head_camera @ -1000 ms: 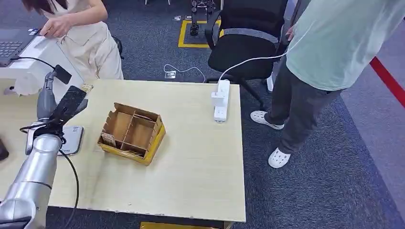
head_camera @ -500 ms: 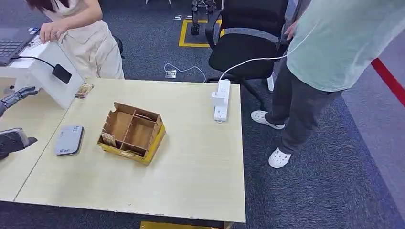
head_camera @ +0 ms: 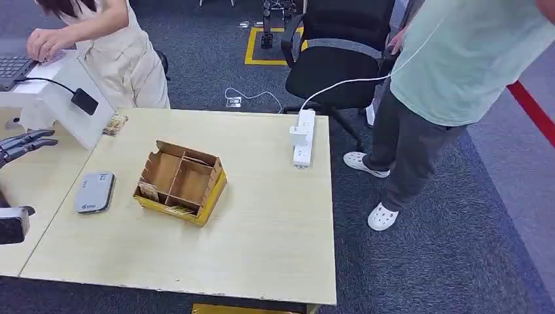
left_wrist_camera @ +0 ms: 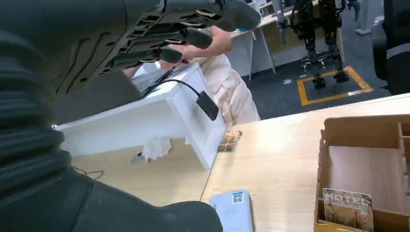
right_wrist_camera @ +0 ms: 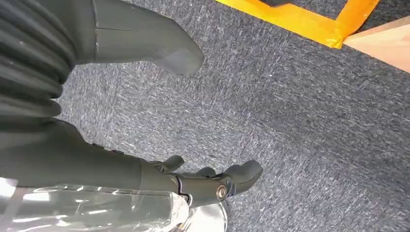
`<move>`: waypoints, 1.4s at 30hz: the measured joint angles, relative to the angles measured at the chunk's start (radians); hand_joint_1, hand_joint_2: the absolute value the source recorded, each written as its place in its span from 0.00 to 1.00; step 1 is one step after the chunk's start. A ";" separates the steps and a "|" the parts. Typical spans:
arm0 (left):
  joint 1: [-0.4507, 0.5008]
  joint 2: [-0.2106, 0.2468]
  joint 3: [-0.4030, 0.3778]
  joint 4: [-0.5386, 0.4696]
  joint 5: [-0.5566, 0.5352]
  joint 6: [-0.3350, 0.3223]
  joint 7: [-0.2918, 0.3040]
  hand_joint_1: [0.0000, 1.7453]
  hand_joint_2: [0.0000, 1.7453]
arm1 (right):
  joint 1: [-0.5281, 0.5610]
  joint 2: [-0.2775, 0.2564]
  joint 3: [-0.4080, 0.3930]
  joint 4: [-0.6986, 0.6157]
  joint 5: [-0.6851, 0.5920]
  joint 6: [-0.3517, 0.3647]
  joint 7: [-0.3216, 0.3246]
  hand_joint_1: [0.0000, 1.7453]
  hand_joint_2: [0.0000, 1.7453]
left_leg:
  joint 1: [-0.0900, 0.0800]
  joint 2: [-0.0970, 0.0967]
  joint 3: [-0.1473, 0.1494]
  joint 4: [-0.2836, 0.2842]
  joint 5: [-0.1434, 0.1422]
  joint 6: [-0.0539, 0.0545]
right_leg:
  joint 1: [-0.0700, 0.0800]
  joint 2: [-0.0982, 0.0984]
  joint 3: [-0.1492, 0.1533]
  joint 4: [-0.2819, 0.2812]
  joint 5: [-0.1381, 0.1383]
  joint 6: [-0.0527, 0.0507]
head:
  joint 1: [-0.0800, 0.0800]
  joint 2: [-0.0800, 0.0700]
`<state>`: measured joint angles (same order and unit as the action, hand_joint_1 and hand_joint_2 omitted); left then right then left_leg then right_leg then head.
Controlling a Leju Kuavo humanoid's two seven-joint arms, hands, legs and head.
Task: Pass the card to the sensor for recognition and then transmit it.
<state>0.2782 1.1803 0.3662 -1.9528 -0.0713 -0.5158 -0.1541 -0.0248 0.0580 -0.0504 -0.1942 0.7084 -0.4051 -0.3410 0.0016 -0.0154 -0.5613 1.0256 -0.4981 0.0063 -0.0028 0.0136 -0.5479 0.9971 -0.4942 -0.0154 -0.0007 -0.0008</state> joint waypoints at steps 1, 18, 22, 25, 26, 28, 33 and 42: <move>0.002 0.000 0.003 -0.003 0.000 0.000 0.000 0.00 1.00 | 0.000 0.000 0.000 0.000 0.000 0.000 0.000 0.00 1.00 | 0.000 0.000 0.000 0.000 0.000 0.000 | 0.000 0.000 0.000 0.000 0.000 0.000 | 0.000 0.000; -0.166 -0.238 -0.548 -0.019 -0.564 0.311 -0.140 0.00 1.00 | -0.011 0.000 -0.007 -0.005 0.040 0.006 0.029 0.00 1.00 | -0.003 -0.002 0.001 0.000 0.000 0.000 | -0.002 -0.003 0.001 -0.001 0.000 0.000 | 0.001 0.000; -0.337 -0.306 -0.741 0.073 -0.710 0.320 -0.148 0.00 1.00 | -0.024 0.000 -0.006 -0.015 0.064 0.020 0.043 0.00 1.00 | -0.003 -0.005 0.001 0.001 0.001 0.002 | -0.002 -0.005 0.002 -0.002 0.001 0.002 | 0.002 0.000; -0.449 -0.343 -0.879 0.153 -0.761 0.348 -0.162 0.00 1.00 | -0.038 0.000 -0.005 -0.018 0.073 0.024 0.048 0.00 1.00 | -0.004 -0.004 0.001 0.001 0.001 0.002 | -0.002 -0.004 0.002 -0.002 0.002 0.003 | 0.001 0.000; -0.476 -0.356 -0.924 0.178 -0.769 0.370 -0.157 0.00 1.00 | -0.039 0.000 -0.005 -0.019 0.073 0.026 0.048 0.00 1.00 | -0.004 -0.004 0.001 0.001 0.002 0.002 | -0.002 -0.004 0.002 -0.001 0.002 0.003 | 0.001 0.000; -0.506 -0.378 -0.984 0.210 -0.775 0.399 -0.148 0.00 1.00 | -0.039 0.000 -0.005 -0.021 0.073 0.028 0.048 0.00 1.00 | -0.004 -0.004 0.001 0.001 0.002 0.002 | -0.002 -0.003 0.002 -0.001 0.002 0.003 | 0.002 0.000; -0.535 -0.410 -1.065 0.255 -0.778 0.415 -0.140 0.00 1.00 | -0.038 0.000 -0.005 -0.021 0.073 0.027 0.048 0.00 1.00 | -0.003 -0.002 0.000 0.001 0.002 0.002 | -0.002 -0.002 0.000 -0.001 0.002 0.003 | 0.001 0.000; -0.553 -0.452 -1.107 0.295 -0.810 0.477 -0.101 0.00 1.00 | -0.037 0.001 -0.005 -0.021 0.074 0.027 0.048 0.00 1.00 | -0.003 -0.002 0.000 0.001 0.002 0.002 | -0.002 -0.002 0.000 -0.002 0.002 0.003 | 0.001 0.000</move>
<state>-0.2751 0.7282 -0.7412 -1.6583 -0.8813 -0.0388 -0.2555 -0.0620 0.0591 -0.0557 -0.2152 0.7824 -0.3777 -0.2926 -0.0018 -0.0174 -0.5609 1.0264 -0.4965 0.0087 -0.0049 0.0114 -0.5477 0.9956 -0.4924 -0.0127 0.0004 -0.0008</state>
